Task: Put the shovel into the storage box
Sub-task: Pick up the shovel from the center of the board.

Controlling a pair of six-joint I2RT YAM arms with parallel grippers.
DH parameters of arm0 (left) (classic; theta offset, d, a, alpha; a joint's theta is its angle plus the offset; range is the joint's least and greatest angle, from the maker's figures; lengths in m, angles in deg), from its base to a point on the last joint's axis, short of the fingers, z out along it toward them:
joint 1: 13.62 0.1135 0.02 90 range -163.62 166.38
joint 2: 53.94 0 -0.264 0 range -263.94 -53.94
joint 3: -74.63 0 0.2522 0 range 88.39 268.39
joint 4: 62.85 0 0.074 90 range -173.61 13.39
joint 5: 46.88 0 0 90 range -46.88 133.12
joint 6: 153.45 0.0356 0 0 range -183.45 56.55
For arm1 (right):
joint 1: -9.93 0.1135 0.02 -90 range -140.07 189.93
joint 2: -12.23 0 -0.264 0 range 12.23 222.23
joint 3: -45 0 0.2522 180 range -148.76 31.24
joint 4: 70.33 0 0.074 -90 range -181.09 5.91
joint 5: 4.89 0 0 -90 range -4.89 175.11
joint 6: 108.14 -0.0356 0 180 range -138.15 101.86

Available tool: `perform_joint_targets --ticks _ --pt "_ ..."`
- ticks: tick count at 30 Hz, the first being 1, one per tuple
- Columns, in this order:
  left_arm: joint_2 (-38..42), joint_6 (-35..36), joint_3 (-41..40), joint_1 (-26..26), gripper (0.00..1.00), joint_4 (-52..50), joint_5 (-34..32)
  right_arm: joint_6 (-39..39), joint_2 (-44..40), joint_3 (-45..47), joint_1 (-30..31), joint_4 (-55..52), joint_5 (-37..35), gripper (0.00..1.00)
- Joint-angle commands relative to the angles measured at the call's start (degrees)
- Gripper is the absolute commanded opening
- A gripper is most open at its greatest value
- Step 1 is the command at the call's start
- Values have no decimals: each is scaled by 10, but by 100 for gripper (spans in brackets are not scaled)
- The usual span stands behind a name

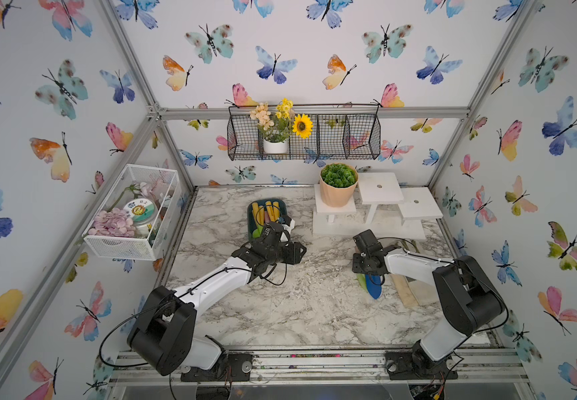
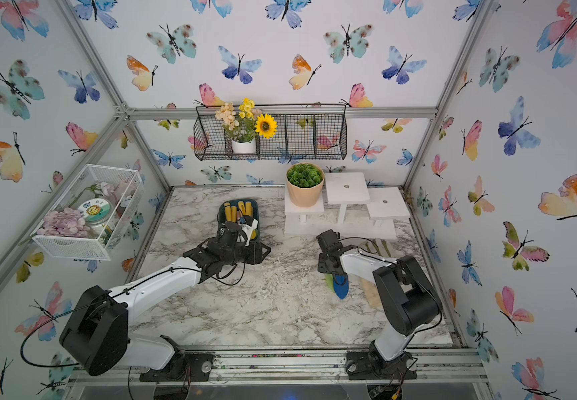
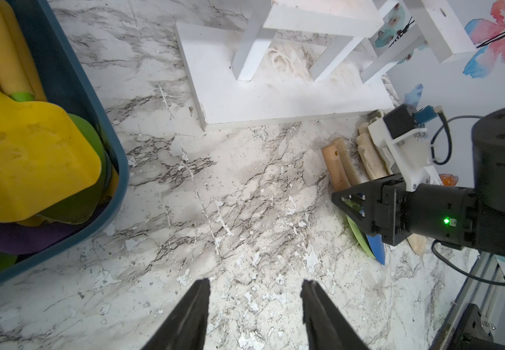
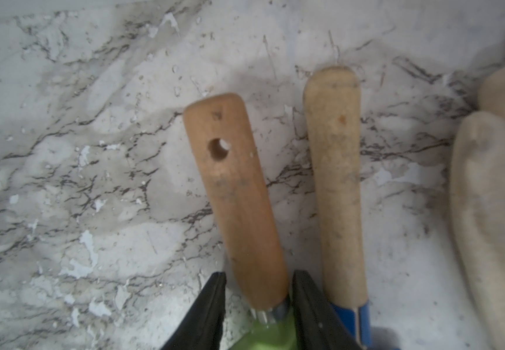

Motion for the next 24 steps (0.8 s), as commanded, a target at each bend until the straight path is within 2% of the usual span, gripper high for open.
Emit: perform_joint_targets --ticks 1,6,14,20,24 --pt "0 -2 -9 -2 54 4 -11 4 16 -11 -4 5 3 36" --pt "4 -7 -18 -2 54 8 -13 7 17 -6 -4 12 13 31" --pt "14 -14 -22 -2 54 12 -25 15 6 11 -2 23 49 18" --pt "22 -29 -17 3 54 12 -32 29 -35 29 9 45 72 14" --pt "26 -48 -16 16 56 18 -9 40 -68 34 14 59 96 14"
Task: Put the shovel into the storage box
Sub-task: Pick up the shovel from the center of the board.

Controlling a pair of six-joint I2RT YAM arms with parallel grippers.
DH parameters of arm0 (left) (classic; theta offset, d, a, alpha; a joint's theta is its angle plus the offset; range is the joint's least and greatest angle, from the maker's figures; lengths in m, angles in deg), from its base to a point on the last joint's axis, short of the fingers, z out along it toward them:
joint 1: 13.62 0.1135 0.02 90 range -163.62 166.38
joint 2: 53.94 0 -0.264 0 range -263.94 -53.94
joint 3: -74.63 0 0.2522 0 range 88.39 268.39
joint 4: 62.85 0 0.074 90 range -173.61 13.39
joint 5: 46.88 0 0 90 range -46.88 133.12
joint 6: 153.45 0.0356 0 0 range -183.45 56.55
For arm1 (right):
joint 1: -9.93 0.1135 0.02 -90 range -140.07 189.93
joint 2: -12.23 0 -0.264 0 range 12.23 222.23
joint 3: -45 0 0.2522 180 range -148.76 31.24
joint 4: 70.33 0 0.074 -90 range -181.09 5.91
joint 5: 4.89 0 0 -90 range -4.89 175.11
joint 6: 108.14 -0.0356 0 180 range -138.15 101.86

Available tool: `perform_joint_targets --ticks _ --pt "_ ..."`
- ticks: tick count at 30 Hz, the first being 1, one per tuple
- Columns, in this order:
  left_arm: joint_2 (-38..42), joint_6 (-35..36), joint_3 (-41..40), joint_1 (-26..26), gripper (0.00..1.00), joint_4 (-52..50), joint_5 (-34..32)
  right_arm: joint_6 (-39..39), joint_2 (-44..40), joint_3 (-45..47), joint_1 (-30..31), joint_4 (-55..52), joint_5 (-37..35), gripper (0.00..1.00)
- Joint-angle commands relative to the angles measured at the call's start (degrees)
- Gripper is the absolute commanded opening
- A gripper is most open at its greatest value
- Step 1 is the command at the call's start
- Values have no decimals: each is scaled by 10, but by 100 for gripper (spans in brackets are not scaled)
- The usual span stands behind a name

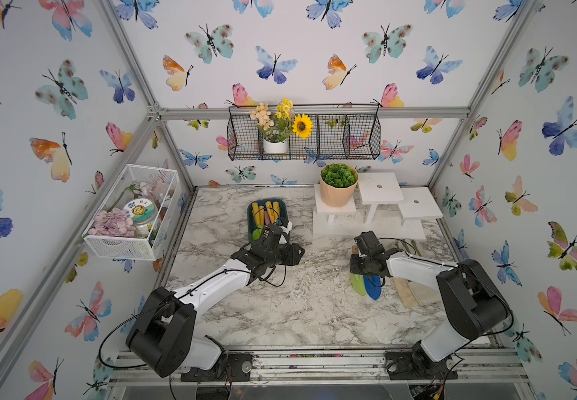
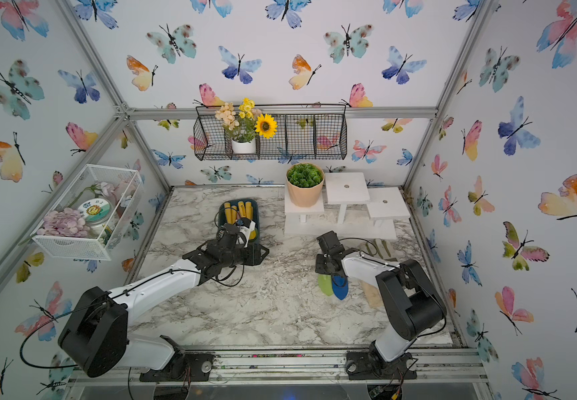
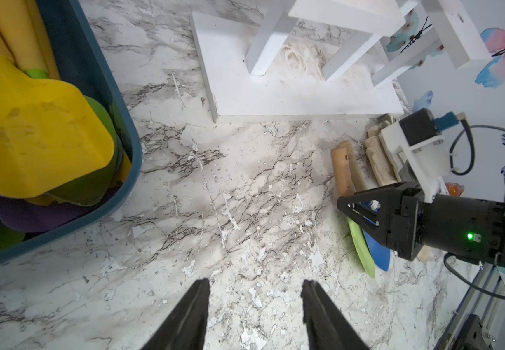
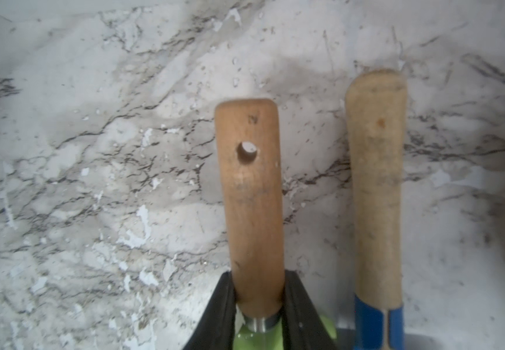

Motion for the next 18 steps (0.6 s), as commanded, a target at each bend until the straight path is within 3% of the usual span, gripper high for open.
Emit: perform_joint_targets --ticks 1,6,8,18 --pt "23 -19 2 10 56 12 8 16 -36 7 7 24 37 13" --pt "38 -31 0 24 59 18 37 25 -74 18 15 47 78 14" --pt "40 -44 -3 35 65 24 61 26 -82 18 22 49 81 13" --pt "53 -49 -19 47 65 62 140 42 -111 15 71 109 138 13"
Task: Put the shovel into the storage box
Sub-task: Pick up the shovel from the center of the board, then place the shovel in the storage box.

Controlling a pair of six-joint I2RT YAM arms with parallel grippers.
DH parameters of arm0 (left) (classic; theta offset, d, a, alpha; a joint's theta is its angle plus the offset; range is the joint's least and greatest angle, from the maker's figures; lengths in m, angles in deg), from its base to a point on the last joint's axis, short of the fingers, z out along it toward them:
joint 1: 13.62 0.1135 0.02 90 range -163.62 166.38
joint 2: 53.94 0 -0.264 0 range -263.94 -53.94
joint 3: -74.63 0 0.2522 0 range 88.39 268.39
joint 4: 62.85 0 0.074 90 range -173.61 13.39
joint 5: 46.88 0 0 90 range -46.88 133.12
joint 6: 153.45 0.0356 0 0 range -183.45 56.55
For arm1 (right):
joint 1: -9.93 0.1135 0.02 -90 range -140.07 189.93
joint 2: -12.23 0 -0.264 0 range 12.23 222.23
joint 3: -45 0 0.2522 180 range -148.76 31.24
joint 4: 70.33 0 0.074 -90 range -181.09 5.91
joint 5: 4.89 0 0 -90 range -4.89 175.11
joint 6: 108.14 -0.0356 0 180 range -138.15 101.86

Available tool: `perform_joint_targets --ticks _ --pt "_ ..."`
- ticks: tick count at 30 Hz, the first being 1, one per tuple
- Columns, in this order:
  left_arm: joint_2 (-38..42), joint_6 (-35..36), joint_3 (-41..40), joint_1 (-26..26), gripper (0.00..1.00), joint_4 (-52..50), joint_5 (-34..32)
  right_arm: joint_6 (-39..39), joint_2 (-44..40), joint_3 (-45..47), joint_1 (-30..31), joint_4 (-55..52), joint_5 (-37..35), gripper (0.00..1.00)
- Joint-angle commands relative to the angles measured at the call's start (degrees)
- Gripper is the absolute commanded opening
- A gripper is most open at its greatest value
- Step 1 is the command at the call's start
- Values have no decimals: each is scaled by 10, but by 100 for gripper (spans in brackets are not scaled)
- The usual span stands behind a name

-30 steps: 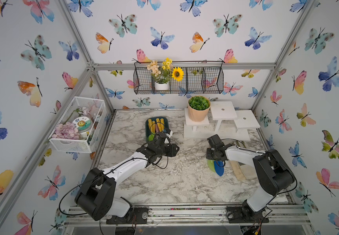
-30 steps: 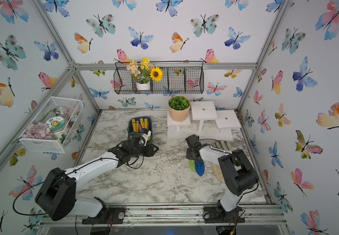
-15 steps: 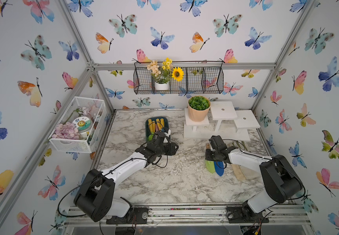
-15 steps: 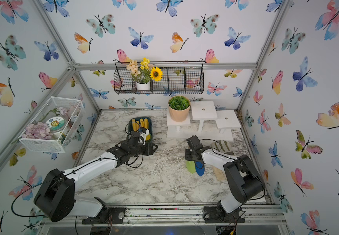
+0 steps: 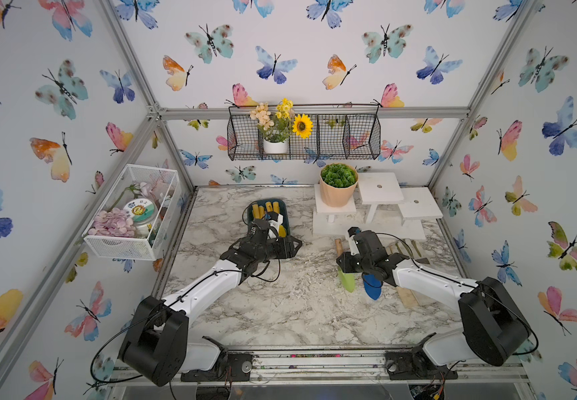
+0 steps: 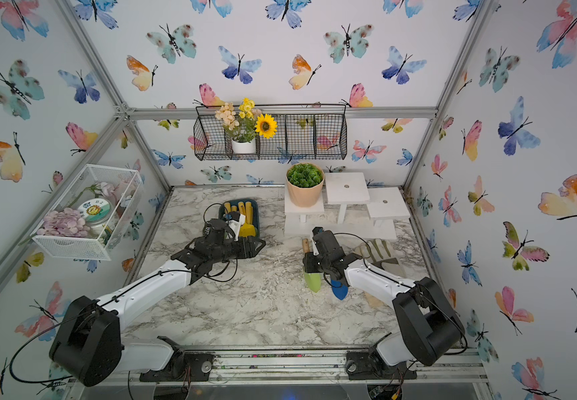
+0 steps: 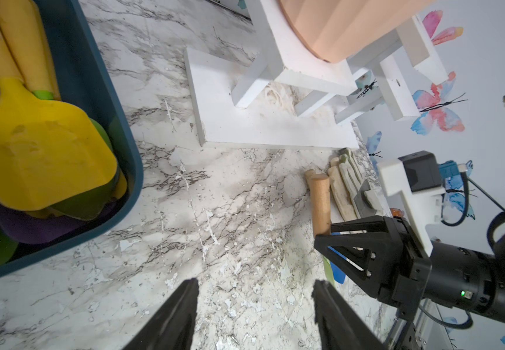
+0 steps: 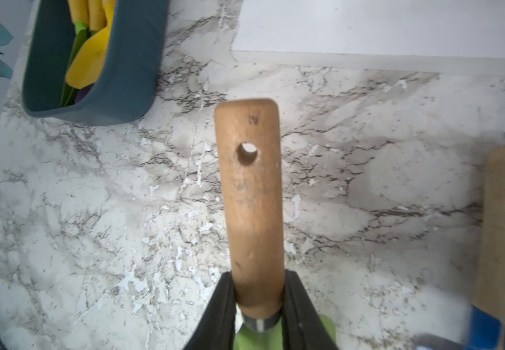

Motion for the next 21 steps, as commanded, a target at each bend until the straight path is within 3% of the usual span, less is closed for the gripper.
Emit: perform_joint_targets --ticks 1,12,21 --pt "16 -2 -8 -1 65 31 58 13 -24 -5 16 44 40 13" --pt "6 2 -5 -14 70 91 122 12 -31 -35 44 89 88 14" --pt "-36 9 38 -37 70 103 126 4 -41 -42 49 121 110 14"
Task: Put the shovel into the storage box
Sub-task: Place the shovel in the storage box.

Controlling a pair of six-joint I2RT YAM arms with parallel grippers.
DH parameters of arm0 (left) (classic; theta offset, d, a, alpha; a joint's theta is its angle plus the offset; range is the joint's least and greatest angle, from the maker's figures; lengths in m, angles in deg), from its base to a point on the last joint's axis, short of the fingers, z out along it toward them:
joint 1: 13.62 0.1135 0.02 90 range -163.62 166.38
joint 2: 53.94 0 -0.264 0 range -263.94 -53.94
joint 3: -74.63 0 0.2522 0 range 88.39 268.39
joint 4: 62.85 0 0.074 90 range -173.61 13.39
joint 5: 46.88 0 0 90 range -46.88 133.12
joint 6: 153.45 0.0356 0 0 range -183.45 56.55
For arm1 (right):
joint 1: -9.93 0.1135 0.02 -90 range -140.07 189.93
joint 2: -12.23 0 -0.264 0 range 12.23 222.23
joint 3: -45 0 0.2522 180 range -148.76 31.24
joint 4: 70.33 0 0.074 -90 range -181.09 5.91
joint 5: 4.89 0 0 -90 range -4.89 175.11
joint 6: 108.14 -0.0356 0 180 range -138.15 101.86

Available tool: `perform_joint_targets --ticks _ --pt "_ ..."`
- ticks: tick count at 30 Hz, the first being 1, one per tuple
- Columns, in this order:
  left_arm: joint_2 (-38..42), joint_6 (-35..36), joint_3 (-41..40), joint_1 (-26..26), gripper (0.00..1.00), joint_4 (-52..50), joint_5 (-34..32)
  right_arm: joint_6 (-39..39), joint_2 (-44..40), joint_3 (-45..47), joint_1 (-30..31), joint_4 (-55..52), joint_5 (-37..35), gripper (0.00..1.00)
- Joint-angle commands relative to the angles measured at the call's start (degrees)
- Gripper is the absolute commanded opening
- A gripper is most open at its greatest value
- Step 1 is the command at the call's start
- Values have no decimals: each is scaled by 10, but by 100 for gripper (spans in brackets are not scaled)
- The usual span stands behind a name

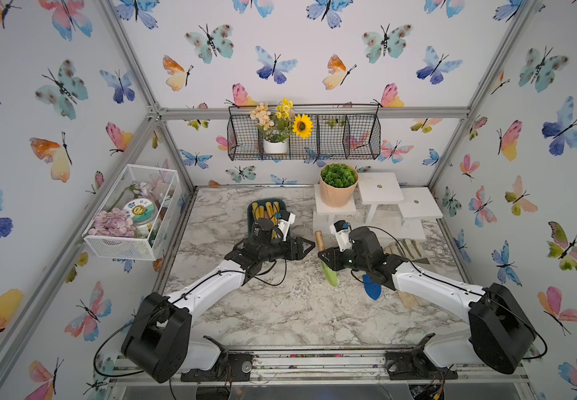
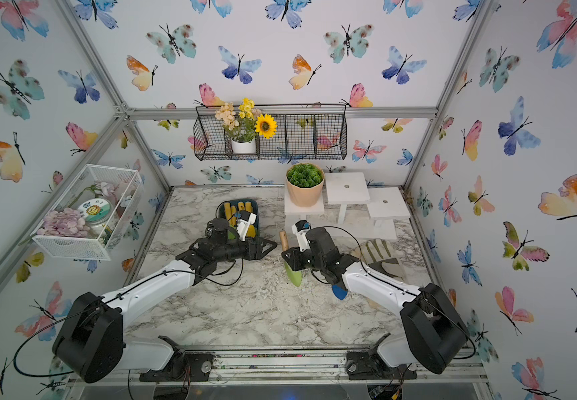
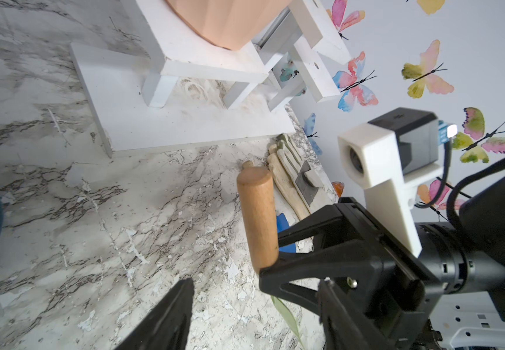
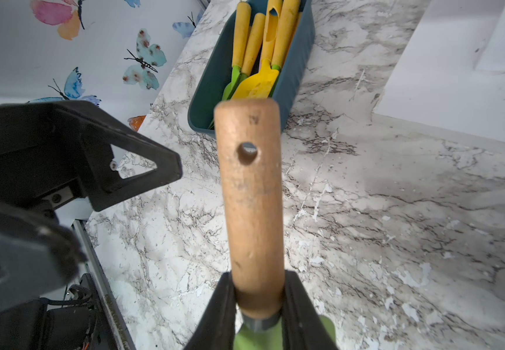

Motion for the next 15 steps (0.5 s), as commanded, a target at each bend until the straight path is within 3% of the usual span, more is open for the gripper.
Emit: perform_joint_targets --ticks 1,8,15 --pt "-19 10 34 -14 70 22 24 -1 -20 -21 3 31 25 14" --pt "-45 12 64 -27 69 22 18 -8 -36 -18 4 48 31 14" --pt "-59 8 76 -35 60 22 11 -8 -41 -20 3 60 42 14"
